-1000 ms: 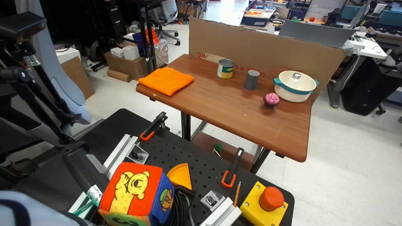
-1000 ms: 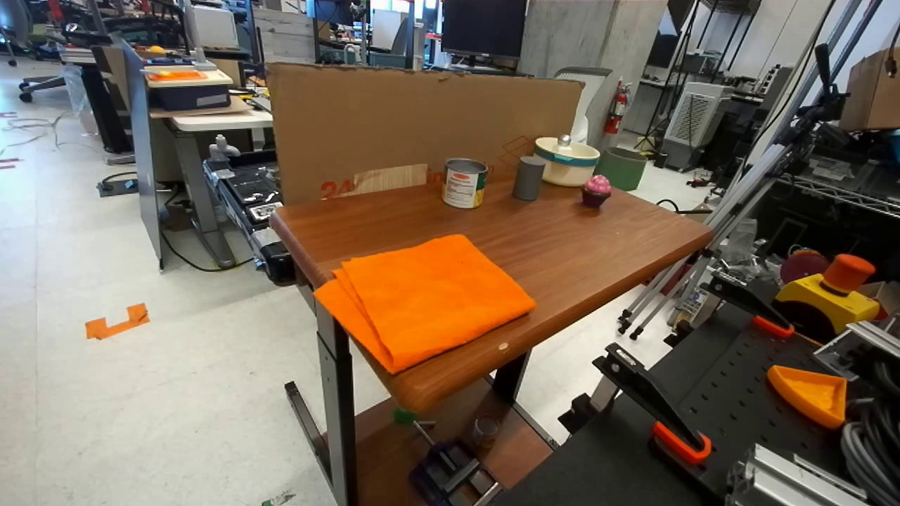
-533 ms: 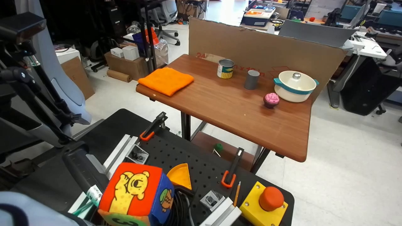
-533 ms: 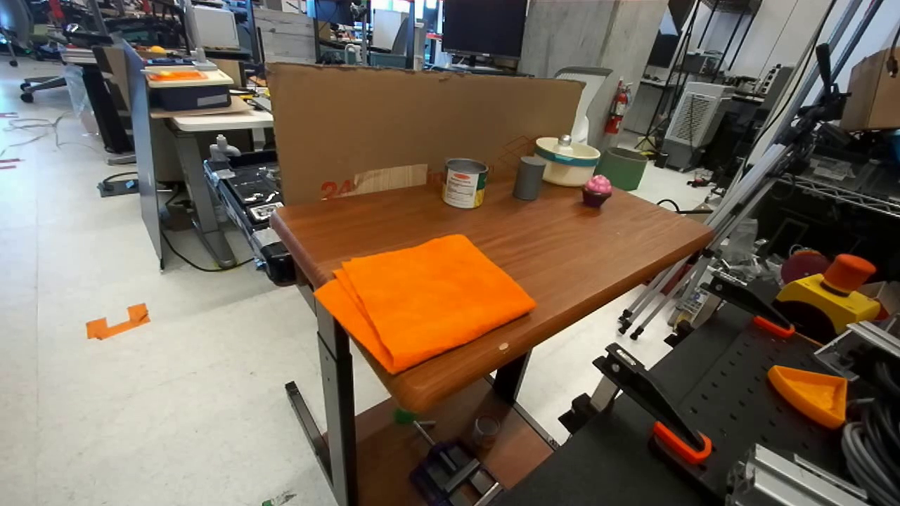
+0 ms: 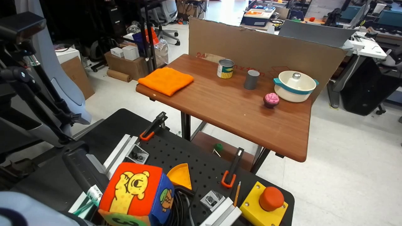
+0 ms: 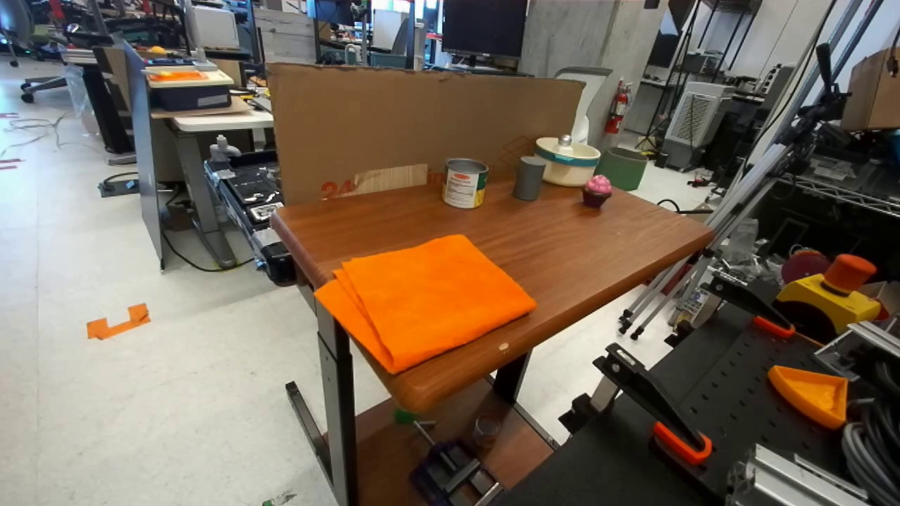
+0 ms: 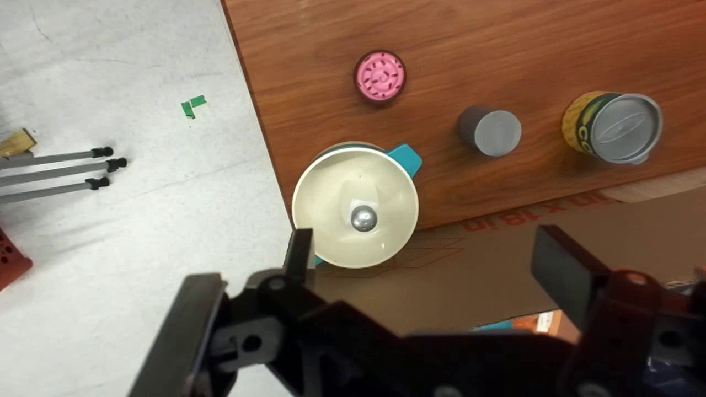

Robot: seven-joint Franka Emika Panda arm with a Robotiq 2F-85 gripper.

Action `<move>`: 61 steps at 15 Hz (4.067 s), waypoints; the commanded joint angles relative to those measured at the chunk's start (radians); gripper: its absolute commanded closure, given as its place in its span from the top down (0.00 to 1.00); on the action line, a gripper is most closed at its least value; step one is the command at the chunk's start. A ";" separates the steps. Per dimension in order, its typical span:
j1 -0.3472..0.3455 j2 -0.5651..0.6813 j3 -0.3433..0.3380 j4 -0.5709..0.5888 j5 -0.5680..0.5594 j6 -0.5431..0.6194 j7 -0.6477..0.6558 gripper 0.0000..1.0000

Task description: Pick the cellar in the pot and put it on the table

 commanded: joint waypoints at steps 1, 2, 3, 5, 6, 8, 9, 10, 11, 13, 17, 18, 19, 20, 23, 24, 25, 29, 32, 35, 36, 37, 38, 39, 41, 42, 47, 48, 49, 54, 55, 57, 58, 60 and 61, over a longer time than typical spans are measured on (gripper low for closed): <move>-0.024 0.080 0.005 0.064 0.002 0.020 -0.064 1.00; -0.029 0.095 0.006 0.063 0.002 0.039 -0.074 1.00; -0.032 0.107 0.006 0.063 -0.001 0.057 -0.080 1.00; -0.039 0.137 0.008 0.066 0.004 0.097 -0.087 1.00; -0.045 0.154 0.010 0.067 0.014 0.119 -0.087 1.00; -0.052 0.178 0.014 0.062 0.027 0.159 -0.087 1.00; -0.055 0.188 0.015 0.060 0.030 0.174 -0.086 1.00; -0.058 0.202 0.016 0.056 0.032 0.197 -0.085 1.00; -0.059 0.211 0.017 0.053 0.032 0.217 -0.084 1.00; -0.064 0.236 0.020 0.060 0.039 0.247 -0.081 1.00; -0.061 0.286 0.020 0.076 0.032 0.280 -0.066 1.00; -0.060 0.298 0.020 0.083 0.031 0.282 -0.062 1.00; -0.060 0.308 0.020 0.089 0.030 0.284 -0.058 1.00; -0.059 0.321 0.019 0.097 0.029 0.285 -0.053 1.00; -0.056 0.355 0.017 0.125 0.025 0.272 -0.038 1.00; -0.055 0.364 0.017 0.131 0.023 0.270 -0.035 1.00; -0.053 0.373 0.016 0.137 0.021 0.266 -0.031 1.00; -0.047 0.409 0.010 0.162 0.010 0.255 -0.010 1.00; -0.044 0.434 0.008 0.184 0.006 0.238 0.004 0.94; -0.041 0.458 0.010 0.208 0.008 0.230 0.016 0.67; -0.039 0.463 0.010 0.216 0.007 0.226 0.021 0.60; -0.037 0.469 0.010 0.225 0.008 0.220 0.027 0.51; -0.035 0.476 0.008 0.233 0.006 0.219 0.035 0.44; -0.033 0.481 0.007 0.240 0.005 0.215 0.040 0.37; -0.025 0.493 0.001 0.256 -0.004 0.208 0.056 0.22; -0.023 0.498 -0.002 0.265 -0.006 0.204 0.064 0.13; 0.002 0.372 -0.027 0.154 -0.077 0.108 0.070 0.07; -0.002 0.324 -0.023 0.108 -0.083 0.095 0.050 0.07; -0.003 0.277 -0.021 0.062 -0.092 0.089 0.034 0.07; -0.008 0.034 0.019 -0.187 -0.090 0.241 -0.092 0.07; -0.007 -0.006 0.030 -0.237 -0.086 0.296 -0.121 0.07; -0.007 -0.076 0.046 -0.340 -0.084 0.367 -0.183 0.07; -0.005 -0.107 0.053 -0.396 -0.082 0.386 -0.211 0.07; 0.003 -0.159 0.066 -0.508 -0.087 0.427 -0.255 0.07; 0.014 -0.181 0.073 -0.567 -0.092 0.456 -0.263 0.07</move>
